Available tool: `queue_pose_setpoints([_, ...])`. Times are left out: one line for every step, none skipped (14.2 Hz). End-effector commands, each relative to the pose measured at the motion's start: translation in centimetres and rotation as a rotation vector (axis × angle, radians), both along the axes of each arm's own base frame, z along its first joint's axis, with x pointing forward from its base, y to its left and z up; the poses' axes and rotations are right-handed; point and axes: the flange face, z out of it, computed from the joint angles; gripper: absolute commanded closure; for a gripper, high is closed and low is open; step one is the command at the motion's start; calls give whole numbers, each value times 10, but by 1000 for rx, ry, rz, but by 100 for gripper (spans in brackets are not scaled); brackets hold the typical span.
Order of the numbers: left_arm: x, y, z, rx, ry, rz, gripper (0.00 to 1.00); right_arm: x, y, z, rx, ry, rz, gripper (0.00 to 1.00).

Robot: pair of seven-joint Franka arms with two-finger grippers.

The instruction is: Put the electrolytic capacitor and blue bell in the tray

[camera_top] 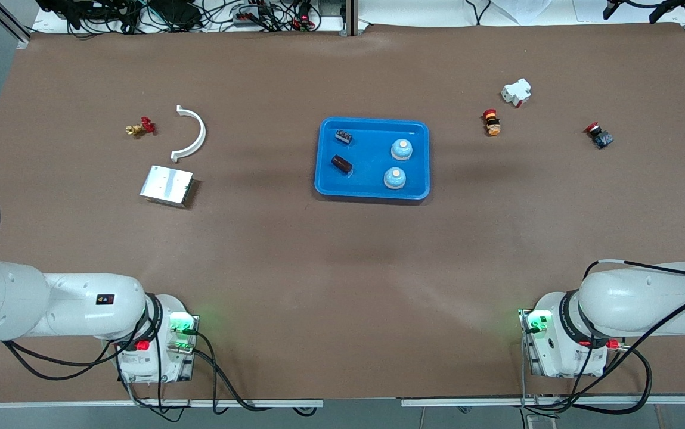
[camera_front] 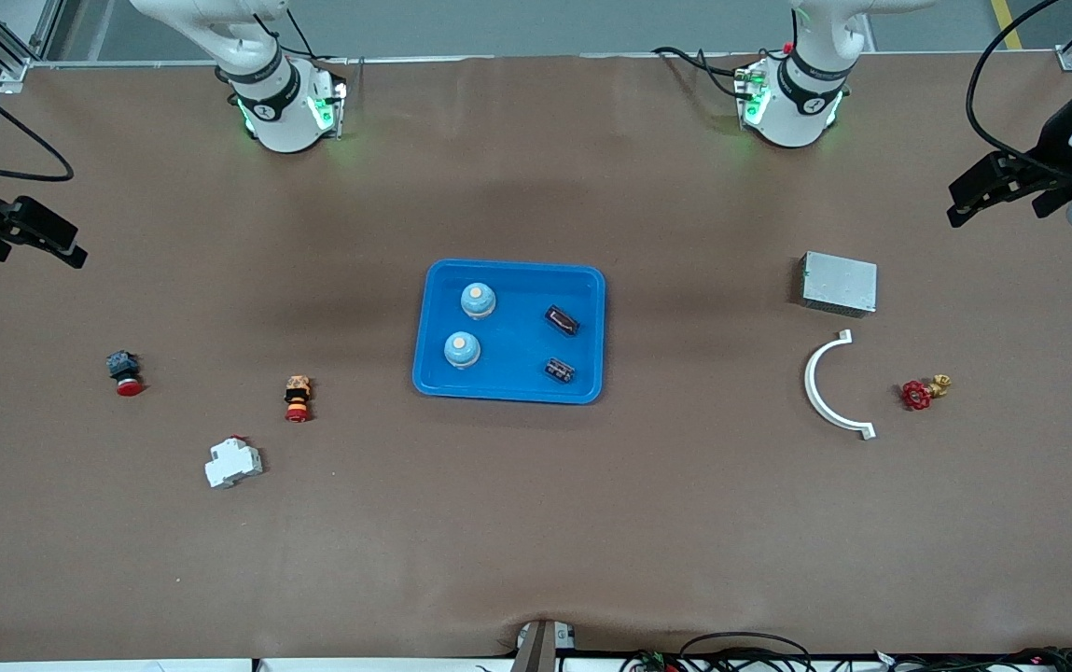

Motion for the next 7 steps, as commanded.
queue_pose_setpoints([5, -3, 12, -11, -13, -22, 0, 3, -2, 2, -8, 10, 2, 0])
queue_pose_setpoints([8, -3, 13, -12, -18, -21, 0, 2, -2, 0, -8, 23, 0, 0])
queue_pose_setpoints([8, -3, 15, -13, -21, -21, 0, 1, -2, -1, -7, 31, 1, 0])
queue_pose_setpoints([8, -3, 14, -16, -19, -21, 0, 1, -2, -1, -7, 33, 1, 0])
queue_pose_setpoints([8, -3, 14, -16, -19, -21, 0, 2, -1, -2, -7, 34, 2, 0])
queue_pose_setpoints([10, -3, 13, -16, -17, -21, 0, 2, -1, -2, -7, 34, 2, 0])
queue_pose_setpoints([11, -2, 16, -18, -23, -20, 0, 3, -1, -3, -7, 37, 2, 0])
